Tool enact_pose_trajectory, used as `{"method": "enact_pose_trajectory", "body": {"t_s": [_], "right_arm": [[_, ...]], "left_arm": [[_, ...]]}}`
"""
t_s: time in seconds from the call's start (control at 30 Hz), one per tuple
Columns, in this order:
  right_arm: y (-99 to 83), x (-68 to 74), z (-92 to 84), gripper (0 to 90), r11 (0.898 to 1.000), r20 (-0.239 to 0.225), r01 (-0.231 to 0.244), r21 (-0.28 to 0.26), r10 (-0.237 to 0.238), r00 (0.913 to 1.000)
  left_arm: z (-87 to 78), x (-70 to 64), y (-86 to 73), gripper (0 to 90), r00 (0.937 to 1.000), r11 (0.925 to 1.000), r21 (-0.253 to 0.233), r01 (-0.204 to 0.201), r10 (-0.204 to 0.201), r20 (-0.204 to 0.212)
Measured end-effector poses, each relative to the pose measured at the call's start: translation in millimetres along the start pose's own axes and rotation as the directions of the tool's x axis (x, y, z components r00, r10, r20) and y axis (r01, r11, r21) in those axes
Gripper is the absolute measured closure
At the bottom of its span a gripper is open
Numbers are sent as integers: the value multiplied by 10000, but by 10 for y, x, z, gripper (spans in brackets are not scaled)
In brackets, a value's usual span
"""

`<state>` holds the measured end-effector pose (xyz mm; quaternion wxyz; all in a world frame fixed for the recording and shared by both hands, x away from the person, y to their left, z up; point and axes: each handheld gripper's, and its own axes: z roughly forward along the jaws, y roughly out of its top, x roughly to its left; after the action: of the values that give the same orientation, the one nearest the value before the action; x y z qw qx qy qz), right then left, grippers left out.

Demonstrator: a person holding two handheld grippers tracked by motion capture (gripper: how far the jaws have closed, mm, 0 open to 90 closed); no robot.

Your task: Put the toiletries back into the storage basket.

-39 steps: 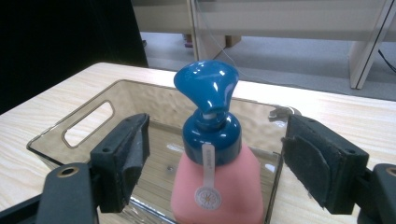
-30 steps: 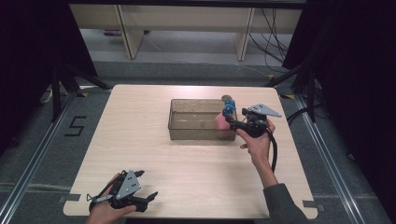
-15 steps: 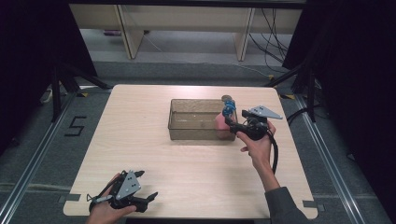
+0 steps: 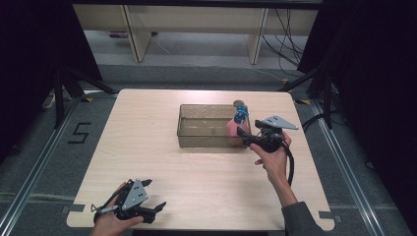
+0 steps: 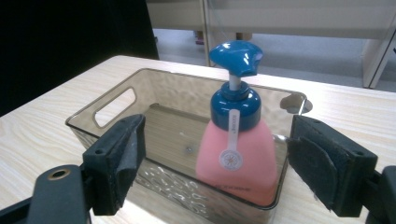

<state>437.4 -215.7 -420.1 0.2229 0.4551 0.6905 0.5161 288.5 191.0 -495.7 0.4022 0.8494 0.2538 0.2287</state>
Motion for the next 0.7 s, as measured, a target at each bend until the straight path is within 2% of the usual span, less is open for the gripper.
{"method": "enact_pose_trajectory", "body": {"t_s": [0.03, 0.07, 0.1, 0.17, 0.27, 0.3, 0.37, 0.4, 0.43, 0.47, 0.53, 0.57, 0.6, 0.63, 0.67, 0.7], "right_arm": [[-3, -20, -1, 207, 9992, -29, 383, -107, -383, 9993], [-6, 0, -10, 208, 9998, -52, 206, 23, -206, 9998], [-4, -2, -27, 208, 9993, 17, 372, 41, -372, 9993], [-15, 12, -30, 208, 9997, -155, 240, -67, -241, 9996], [-23, 37, -58, 209, 9994, -174, 336, -50, -337, 9993], [-31, 60, -64, 209, 9999, -207, 138, -45, -139, 9997], [-34, 55, -62, 209, 9996, -261, 264, -136, -267, 9993], [-39, 67, -87, 211, 9993, -289, 385, -35, -386, 9988], [-48, 76, -90, 211, 9995, -328, 287, -160, -292, 9990], [-49, 84, -104, 211, 9993, -311, 360, -33, -360, 9989], [-59, 108, -116, 212, 9998, -330, 198, -26, -198, 9993], [-73, 119, -125, 211, 9993, -449, 362, -37, -363, 9983], [-81, 154, -150, 211, 9999, -392, 59, 133, -54, 9992], [-85, 136, -141, 211, 9994, -499, 358, -15, -358, 9981], [-85, 136, -141, 211, 9994, -499, 358, -15, -358, 9981], [-105, 160, -152, 211, 9996, -540, 290, -50, -292, 9981]], "left_arm": [[0, 0, 0, 149, 10000, 10000, 0, 0, 0, 0], [-1, 2, 1, 149, 10000, 10000, -5, -12, 12, -7], [1, 3, 1, 149, 10000, 10000, 4, -24, 24, -16], [0, 7, 0, 149, 9999, 9999, 53, -88, 88, -76], [-3, 9, 0, 149, 9999, 9999, 65, -87, 87, -77], [-3, 5, 0, 149, 10000, 10000, -1, -19, 19, -33], [-11, 6, 3, 149, 9999, 10000, 49, 30, -30, 96], [-3, -6, 2, 149, 9998, 9998, -84, 194, -193, 85], [-2, -6, 2, 149, 9998, 9998, -82, 184, -184, 85], [-9, 7, 4, 149, 9999, 10000, 75, 8, -9, 114], [-3, 3, 1, 149, 10000, 10000, -5, 2, -2, 10], [-2, -1, 3, 149, 9999, 9999, -28, 113, -113, 117], [-3, 4, 1, 149, 10000, 10000, 13, -3, 3, 28], [-3, 3, 1, 149, 10000, 10000, -3, 3, -3, -21], [-3, 3, 1, 149, 10000, 10000, -3, 3, -3, -21], [10, -8, -3, 149, 9997, 9996, -156, 223, -222, 28]]}}
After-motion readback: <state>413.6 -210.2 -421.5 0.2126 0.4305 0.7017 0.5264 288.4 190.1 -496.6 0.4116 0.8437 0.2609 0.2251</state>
